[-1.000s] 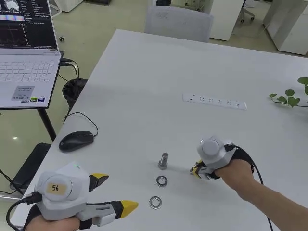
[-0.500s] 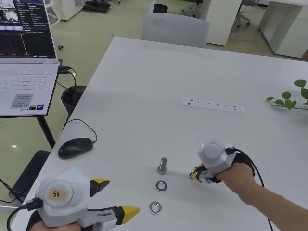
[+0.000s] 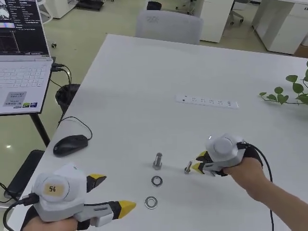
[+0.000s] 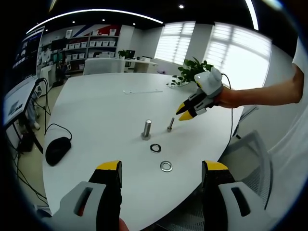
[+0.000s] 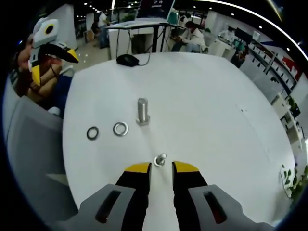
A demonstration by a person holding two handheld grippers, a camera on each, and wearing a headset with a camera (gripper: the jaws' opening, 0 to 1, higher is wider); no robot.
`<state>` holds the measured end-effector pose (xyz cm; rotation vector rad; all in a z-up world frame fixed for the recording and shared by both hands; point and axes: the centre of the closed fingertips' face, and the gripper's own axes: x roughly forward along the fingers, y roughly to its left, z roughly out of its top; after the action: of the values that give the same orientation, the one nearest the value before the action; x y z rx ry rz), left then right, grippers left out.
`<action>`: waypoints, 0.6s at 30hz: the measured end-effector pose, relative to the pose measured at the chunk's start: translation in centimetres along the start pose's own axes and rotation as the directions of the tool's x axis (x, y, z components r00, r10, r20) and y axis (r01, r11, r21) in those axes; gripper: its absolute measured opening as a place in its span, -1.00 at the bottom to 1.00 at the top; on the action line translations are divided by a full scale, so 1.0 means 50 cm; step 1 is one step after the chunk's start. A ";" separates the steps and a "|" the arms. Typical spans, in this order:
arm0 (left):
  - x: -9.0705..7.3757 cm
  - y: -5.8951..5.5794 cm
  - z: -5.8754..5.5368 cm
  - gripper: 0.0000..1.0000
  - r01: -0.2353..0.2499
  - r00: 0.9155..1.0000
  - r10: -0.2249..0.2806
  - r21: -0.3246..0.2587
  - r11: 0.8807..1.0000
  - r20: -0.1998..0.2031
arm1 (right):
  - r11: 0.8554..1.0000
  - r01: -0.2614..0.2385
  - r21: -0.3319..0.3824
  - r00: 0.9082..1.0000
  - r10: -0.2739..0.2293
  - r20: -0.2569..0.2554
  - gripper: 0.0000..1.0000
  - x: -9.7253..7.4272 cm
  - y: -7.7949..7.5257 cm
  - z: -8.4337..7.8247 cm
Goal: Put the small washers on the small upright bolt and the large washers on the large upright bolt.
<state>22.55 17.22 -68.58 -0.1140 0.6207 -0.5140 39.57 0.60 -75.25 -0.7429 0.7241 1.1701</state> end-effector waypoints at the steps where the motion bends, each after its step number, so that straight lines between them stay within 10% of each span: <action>1: 0.000 0.000 0.000 0.34 0.000 1.000 0.000 0.001 1.000 0.000 | 1.000 -0.001 0.001 1.000 0.001 0.002 -0.62 -0.005 0.009 -0.001; 18: 0.018 -0.021 -0.009 0.34 0.033 0.999 -0.033 0.004 0.999 -0.009 | 0.991 -0.136 0.002 0.990 0.136 -0.035 -0.60 0.034 0.226 -0.073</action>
<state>22.46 15.88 -69.17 -0.1179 0.6275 -0.5477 28.65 1.01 -80.18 -0.7246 0.8145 1.2835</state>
